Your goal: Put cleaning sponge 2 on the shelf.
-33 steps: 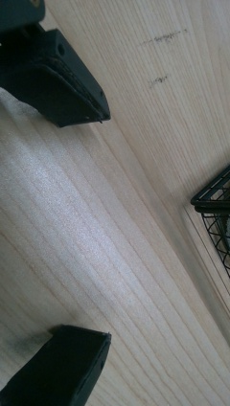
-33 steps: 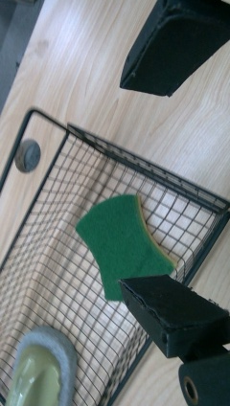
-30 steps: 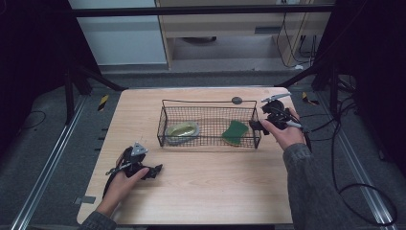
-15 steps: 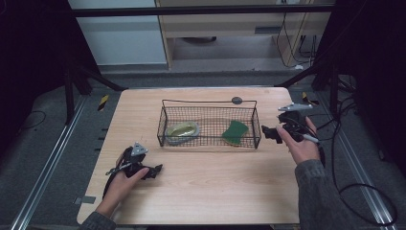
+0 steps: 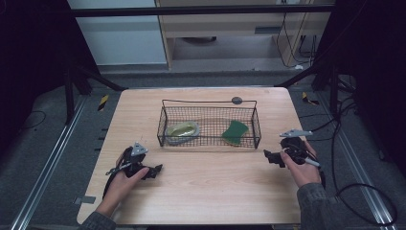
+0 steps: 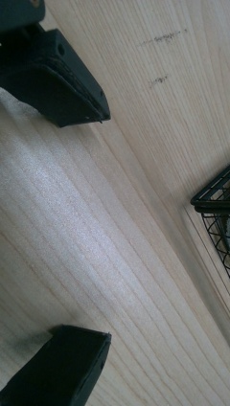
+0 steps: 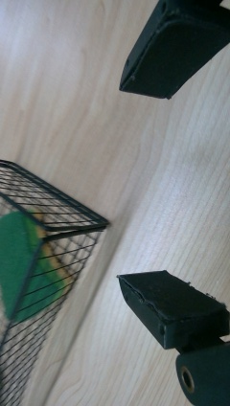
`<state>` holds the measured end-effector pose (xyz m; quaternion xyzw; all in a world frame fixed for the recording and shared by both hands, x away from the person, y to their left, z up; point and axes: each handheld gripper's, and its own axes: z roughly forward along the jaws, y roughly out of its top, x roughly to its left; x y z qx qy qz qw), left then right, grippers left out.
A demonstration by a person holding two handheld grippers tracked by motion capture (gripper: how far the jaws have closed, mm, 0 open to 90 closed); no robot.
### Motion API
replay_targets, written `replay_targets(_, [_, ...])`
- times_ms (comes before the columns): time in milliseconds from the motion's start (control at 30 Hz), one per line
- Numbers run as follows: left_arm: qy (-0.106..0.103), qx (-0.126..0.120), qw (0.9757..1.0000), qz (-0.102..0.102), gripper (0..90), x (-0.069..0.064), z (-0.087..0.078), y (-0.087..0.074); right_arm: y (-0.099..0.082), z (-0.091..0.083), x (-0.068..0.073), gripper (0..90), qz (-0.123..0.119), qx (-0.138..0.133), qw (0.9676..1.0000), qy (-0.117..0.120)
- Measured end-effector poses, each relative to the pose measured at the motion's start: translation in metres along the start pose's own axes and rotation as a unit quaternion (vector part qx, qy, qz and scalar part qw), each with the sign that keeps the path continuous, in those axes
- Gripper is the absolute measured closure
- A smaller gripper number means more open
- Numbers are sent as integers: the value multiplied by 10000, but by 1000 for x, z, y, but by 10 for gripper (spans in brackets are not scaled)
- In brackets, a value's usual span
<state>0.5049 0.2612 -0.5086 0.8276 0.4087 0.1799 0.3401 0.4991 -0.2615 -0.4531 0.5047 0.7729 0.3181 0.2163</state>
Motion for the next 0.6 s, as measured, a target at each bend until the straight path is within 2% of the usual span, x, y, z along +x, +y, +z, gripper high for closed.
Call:
replay_targets(167, [-1,1,10000,-2,0,0,0,0,-11,26,2,78,135,71,9999,-73])
replay_targets(300, [-1,0,10000,0,0,0,0,0,-17,43,2,81,346,96,9993,-111])
replay_targets(400, [3,0,10000,-4,0,0,0,0,-20,51,0,84,340,141,9992,-137])
replay_targets(467, [2,0,10000,-3,0,0,0,0,-23,56,0,52,321,53,9991,-258])
replay_targets(533, [2,-1,10000,-4,0,0,0,0,-25,58,1,31,311,-107,9992,-243])
replay_targets(600, [2,-2,10000,-7,0,0,0,0,-25,59,1,30,299,-120,9992,-250])
